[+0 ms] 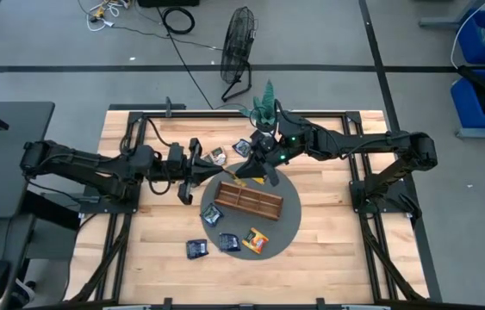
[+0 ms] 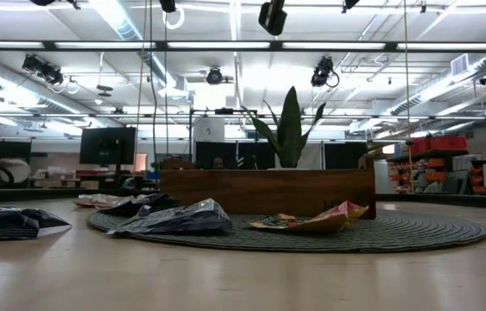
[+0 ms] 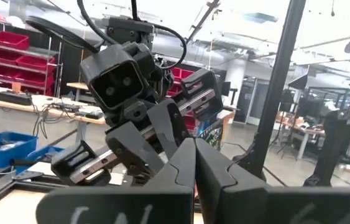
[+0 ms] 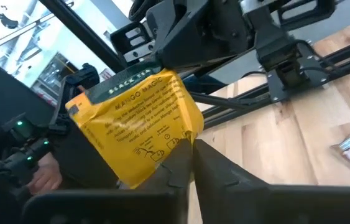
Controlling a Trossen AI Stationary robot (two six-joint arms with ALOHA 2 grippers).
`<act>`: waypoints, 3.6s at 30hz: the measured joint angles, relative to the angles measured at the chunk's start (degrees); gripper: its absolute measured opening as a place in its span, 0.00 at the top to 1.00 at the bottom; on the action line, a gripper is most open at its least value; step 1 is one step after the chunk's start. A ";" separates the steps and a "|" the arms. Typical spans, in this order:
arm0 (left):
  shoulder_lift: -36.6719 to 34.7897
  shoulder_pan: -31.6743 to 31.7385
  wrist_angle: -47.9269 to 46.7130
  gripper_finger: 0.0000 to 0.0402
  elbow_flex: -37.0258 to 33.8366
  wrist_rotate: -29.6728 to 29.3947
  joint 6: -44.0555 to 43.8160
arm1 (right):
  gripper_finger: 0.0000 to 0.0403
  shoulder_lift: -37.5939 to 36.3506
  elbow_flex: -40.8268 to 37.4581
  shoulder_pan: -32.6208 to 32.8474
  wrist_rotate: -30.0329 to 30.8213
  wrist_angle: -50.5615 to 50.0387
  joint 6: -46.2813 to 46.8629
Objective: Pick & Place Tea
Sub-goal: Put the yellow tea bag into the right section of the wooden organizer
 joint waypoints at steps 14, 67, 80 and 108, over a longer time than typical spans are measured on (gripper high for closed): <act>0.02 -0.02 -5.02 1.00 -0.02 1.74 -8.72 | 0.53 -0.86 0.00 -0.84 3.05 -8.83 -9.98; -0.44 6.95 -17.84 1.00 -0.07 4.48 -13.32 | 0.78 -3.08 0.04 4.72 24.56 -14.95 -24.02; -0.49 6.95 -16.10 0.85 0.00 4.07 -10.53 | 0.99 -4.26 0.04 4.72 25.11 -17.77 -21.02; -11.77 11.96 -26.29 0.65 -0.02 3.15 -8.89 | 1.00 -25.43 -30.07 20.67 55.44 -5.56 -8.05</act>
